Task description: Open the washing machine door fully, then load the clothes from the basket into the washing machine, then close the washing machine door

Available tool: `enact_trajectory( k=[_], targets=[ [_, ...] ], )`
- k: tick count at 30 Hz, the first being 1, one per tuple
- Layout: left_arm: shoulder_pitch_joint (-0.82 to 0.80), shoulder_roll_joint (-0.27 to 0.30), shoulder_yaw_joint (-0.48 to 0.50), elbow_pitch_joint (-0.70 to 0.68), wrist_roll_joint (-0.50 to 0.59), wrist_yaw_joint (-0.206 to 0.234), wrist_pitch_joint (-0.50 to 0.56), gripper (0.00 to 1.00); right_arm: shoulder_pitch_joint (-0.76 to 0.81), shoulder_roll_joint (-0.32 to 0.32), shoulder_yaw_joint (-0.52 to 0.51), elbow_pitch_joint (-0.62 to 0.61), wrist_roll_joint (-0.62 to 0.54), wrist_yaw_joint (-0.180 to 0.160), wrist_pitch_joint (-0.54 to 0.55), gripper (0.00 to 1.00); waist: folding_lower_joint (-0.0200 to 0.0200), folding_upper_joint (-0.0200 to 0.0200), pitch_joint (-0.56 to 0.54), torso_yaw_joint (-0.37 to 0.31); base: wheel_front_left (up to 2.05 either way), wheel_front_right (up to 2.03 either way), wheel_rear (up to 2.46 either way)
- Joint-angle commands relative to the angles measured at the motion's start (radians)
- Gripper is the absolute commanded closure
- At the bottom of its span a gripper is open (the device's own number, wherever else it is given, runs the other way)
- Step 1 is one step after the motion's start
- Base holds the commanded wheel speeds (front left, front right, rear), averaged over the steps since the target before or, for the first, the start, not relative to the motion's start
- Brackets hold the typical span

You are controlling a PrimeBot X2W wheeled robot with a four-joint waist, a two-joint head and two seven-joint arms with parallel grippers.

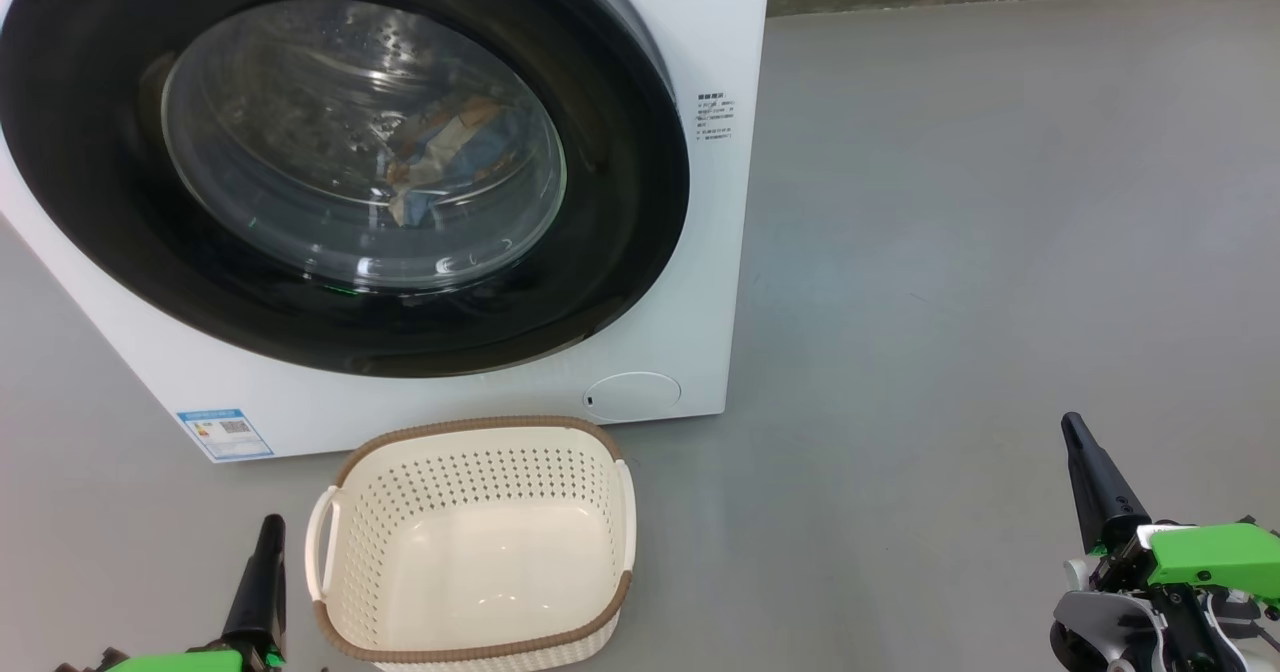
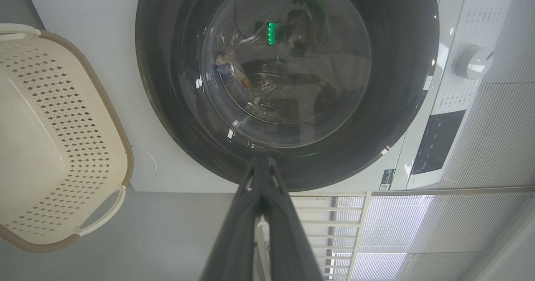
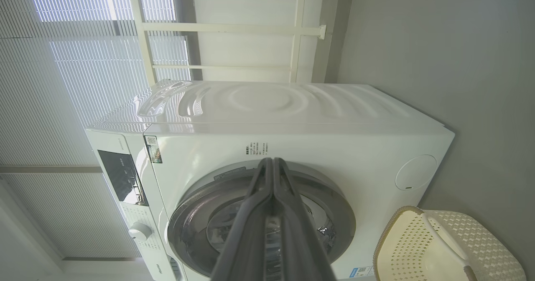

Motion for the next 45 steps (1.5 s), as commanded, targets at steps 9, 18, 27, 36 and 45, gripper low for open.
enact_trajectory(
  k=[9,18,27,36,45],
  targets=[
    [-0.041,0.009,0.032,-0.031,-0.008,-0.004,0.006,1.0,-0.012,-0.007,0.017,-0.03,-0.003,0.002,0.007,1.0,0.0,0.0,0.0,0.0,0.0,0.0,0.0],
    [-0.041,0.009,0.032,-0.031,-0.008,-0.004,0.006,1.0,-0.012,-0.007,0.017,-0.03,-0.003,0.002,0.008,1.0,0.0,0.0,0.0,0.0,0.0,0.0,0.0],
    [-0.041,0.009,0.032,-0.031,-0.008,-0.004,0.006,1.0,-0.012,-0.007,0.017,-0.03,-0.003,0.002,0.008,1.0,0.0,0.0,0.0,0.0,0.0,0.0,0.0],
    [-0.041,0.009,0.032,-0.031,-0.008,-0.004,0.006,1.0,-0.012,-0.007,0.017,-0.03,-0.003,0.002,0.008,1.0,0.0,0.0,0.0,0.0,0.0,0.0,0.0],
    [-0.041,0.009,0.032,-0.031,-0.008,-0.004,0.006,1.0,-0.012,-0.007,0.017,-0.03,-0.003,0.002,0.008,1.0,0.0,0.0,0.0,0.0,0.0,0.0,0.0]
  ],
)
